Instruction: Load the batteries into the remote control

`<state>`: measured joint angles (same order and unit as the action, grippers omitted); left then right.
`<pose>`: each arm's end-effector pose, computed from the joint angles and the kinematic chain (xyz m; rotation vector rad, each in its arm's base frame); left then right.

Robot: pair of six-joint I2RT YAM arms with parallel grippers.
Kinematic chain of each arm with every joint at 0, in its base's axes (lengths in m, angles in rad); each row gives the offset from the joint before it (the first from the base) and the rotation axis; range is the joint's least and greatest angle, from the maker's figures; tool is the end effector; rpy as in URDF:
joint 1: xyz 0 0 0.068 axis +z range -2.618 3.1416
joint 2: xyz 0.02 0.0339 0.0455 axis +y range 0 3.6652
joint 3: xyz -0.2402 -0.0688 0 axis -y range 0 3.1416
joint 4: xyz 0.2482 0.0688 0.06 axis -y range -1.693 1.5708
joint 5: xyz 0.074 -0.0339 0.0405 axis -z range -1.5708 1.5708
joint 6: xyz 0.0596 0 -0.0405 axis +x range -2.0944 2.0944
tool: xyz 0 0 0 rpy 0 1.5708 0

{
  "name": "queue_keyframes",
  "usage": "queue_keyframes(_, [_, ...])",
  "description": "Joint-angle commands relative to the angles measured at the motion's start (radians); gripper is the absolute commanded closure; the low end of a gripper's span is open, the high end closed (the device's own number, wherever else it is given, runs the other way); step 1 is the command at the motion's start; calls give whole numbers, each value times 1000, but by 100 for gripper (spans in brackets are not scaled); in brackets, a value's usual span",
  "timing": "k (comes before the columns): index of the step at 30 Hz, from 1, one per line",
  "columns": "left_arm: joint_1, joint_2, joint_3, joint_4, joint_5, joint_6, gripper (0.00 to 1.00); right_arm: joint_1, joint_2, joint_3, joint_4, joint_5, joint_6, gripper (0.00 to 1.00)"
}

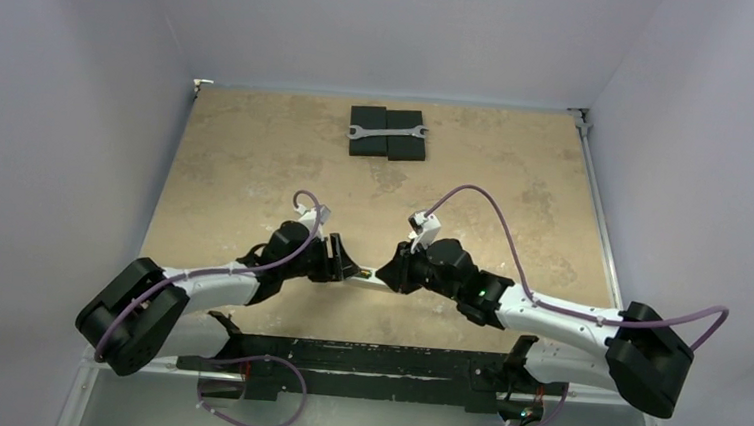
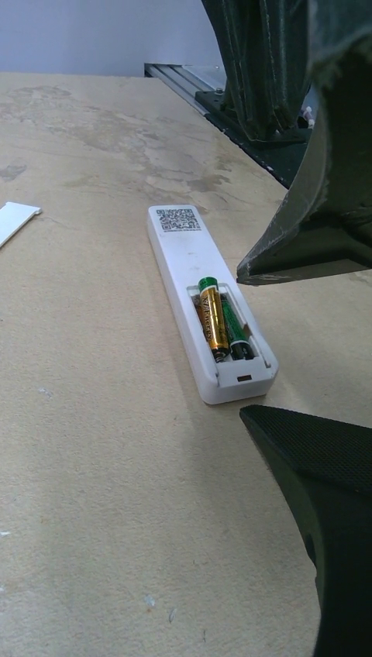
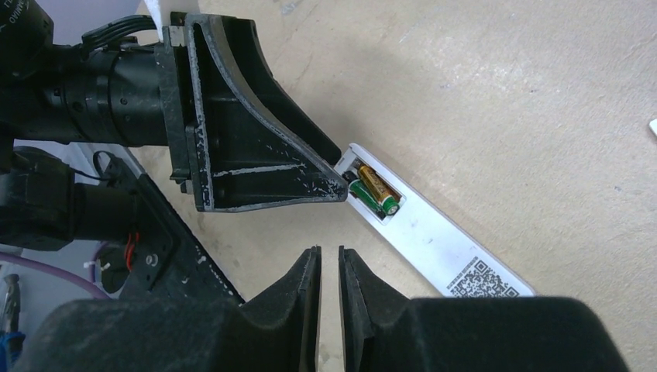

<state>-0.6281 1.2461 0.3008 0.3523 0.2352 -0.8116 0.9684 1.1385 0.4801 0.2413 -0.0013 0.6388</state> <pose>0.1915 -0.1562 0.1013 -0.0682 2.3516 -1.0320 0.1555 0.2263 0.1731 -0.3523 2.1130 1.0044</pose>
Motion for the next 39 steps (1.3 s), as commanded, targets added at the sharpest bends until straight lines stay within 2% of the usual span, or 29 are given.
queue_keyframes(1, [9,37,-16,108,39,-4,43,-2,15,17,34,23,24,79])
queue_keyframes(7, [9,68,-33,167,78,-21,50,-2,61,31,33,27,55,80])
queue_keyframes(24, [9,126,-74,295,144,-66,59,-2,184,92,-3,80,189,75])
queue_keyframes(39, [9,133,-69,268,154,-45,63,-2,245,140,-71,140,214,75])
